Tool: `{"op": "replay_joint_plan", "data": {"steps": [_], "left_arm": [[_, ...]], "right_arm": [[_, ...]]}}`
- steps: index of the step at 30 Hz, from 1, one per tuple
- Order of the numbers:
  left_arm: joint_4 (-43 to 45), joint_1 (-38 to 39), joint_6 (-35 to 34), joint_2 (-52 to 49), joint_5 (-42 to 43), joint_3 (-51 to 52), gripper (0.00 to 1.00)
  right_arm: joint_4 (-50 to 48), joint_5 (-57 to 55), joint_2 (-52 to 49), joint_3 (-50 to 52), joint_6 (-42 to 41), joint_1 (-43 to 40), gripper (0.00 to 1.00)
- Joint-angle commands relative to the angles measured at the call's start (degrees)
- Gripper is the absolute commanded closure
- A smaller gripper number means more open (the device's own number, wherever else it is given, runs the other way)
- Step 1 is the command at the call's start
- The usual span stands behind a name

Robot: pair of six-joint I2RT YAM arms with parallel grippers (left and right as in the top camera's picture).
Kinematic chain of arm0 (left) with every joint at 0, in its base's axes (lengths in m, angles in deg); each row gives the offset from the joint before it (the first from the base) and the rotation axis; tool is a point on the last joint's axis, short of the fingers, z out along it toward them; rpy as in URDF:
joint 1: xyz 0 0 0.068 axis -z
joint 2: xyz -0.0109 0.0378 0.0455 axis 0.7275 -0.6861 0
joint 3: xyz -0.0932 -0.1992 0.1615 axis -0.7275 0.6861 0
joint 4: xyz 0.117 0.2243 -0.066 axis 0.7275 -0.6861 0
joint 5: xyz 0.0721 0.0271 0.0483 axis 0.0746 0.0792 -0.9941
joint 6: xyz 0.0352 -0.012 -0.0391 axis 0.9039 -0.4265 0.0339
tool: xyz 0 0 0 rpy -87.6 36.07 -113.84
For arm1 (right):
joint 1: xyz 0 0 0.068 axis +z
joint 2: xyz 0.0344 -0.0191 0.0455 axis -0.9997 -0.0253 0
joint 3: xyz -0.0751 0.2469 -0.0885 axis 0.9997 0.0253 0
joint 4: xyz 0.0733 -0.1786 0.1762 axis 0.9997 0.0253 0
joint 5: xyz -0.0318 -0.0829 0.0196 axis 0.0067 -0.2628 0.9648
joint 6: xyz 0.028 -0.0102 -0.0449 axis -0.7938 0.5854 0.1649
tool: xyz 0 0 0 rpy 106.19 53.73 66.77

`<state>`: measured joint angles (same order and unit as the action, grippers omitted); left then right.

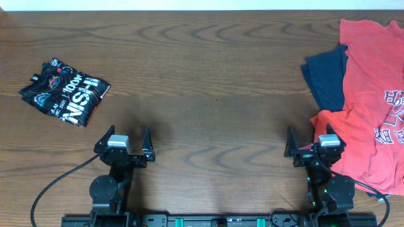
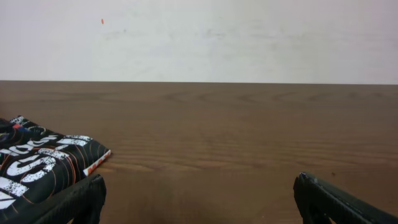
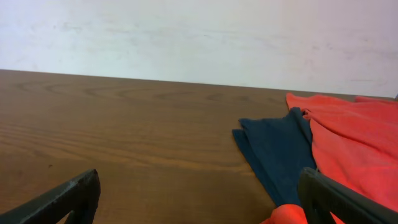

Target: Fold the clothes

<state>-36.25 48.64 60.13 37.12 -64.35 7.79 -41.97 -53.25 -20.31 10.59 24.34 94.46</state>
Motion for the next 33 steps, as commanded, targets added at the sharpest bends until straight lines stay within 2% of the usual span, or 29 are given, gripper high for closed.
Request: {"op": "replay_joint_plan", "data": {"steps": [1,10,13,15,21,26,33], "left_arm": [[-2.27,0.17,1.01,0.35,0.83,0.76,0.02],[-0.68,0.17,0.94,0.35,0.92,0.76,0.02],[-0.70,0.15,-3.67,0.35,1.05,0.42,0.02],[-3.61,0.15,-6.71,0.31,1.05,-1.01,0.02],[-13.51,0.15,-7.04,-3.21,1.05,-8.15,0.02],[-20.85,0.15,-7.02,-12.87,0.83,-17.62,0.02],[-32.30,0.15,-6.78,-34.12,0.85,-31.23,0.02]], "right_arm": [[0.24,0.04,0.39,0.07,0.61,-0.37,0.01],[-1.51,1.86,0.39,0.07,0.00,-0.37,0.01],[-1.09,2.36,0.39,-0.13,-2.64,-0.37,0.01],[0.74,2.29,0.26,-1.05,-2.86,-0.37,0.01],[8.26,-5.14,-4.24,-7.96,-3.02,-0.39,0.01],[15.30,-7.67,-15.13,-17.22,-3.02,-0.39,0.01],[27.76,-11.10,-39.89,-31.39,-3.91,-1.99,0.01]]}}
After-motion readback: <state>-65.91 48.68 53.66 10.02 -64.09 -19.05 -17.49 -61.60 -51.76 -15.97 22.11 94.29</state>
